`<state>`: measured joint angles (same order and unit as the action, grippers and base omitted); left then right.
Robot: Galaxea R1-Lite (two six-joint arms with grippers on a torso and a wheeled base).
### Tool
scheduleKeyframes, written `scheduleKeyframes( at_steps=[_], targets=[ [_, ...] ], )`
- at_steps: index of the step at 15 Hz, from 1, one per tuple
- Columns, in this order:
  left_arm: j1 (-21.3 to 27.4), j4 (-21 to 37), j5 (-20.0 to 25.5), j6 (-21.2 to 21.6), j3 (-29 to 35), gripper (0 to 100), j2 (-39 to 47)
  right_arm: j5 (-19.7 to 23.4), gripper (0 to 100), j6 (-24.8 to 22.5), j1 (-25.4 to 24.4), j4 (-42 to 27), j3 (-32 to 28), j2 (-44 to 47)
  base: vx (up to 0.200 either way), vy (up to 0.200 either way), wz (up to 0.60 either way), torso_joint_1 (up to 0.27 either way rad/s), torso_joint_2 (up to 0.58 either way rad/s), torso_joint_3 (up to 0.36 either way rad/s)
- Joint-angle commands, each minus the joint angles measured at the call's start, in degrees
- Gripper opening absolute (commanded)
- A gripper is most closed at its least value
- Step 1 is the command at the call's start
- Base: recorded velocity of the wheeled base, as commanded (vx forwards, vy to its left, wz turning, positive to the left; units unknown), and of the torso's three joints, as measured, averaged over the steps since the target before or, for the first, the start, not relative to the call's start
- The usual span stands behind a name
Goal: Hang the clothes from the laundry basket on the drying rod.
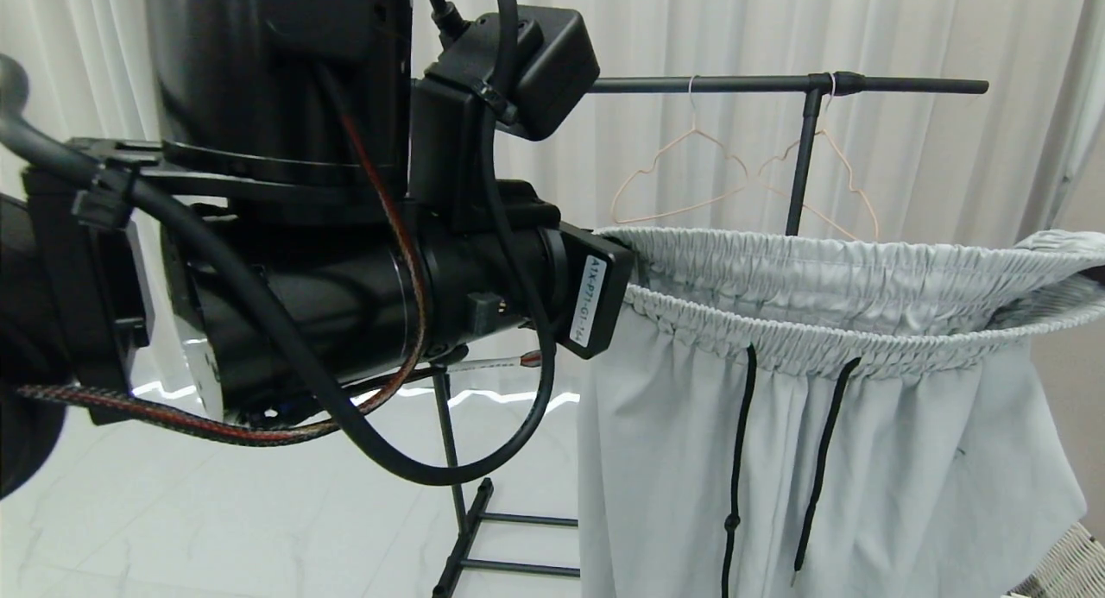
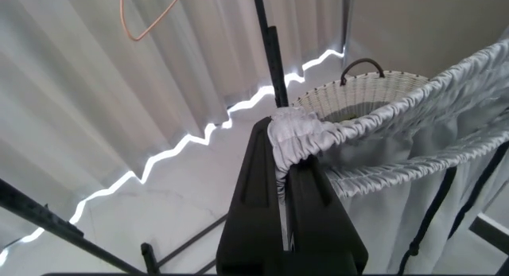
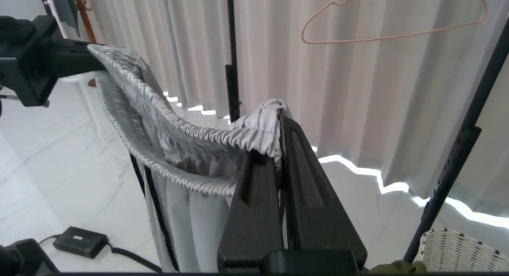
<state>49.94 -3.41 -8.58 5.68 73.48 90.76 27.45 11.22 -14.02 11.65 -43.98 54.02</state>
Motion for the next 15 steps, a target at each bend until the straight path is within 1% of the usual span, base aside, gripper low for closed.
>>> scheduleKeyframes(
  at_steps=[1,15],
  targets=[
    [0.06,-0.01,-0.03,-0.06,0.43,0,-0.14,0.06,0,0.03,-0.04,0.04,-0.05,0.30,0.000,0.000,0.00,0.000,0.00,0.000],
    [0.42,-0.19,0.06,0.03,0.08,0,0.47,0.06,0,0.03,-0.04,-0.05,0.04,0.12,0.000,0.000,0.00,0.000,0.00,0.000]
  ],
)
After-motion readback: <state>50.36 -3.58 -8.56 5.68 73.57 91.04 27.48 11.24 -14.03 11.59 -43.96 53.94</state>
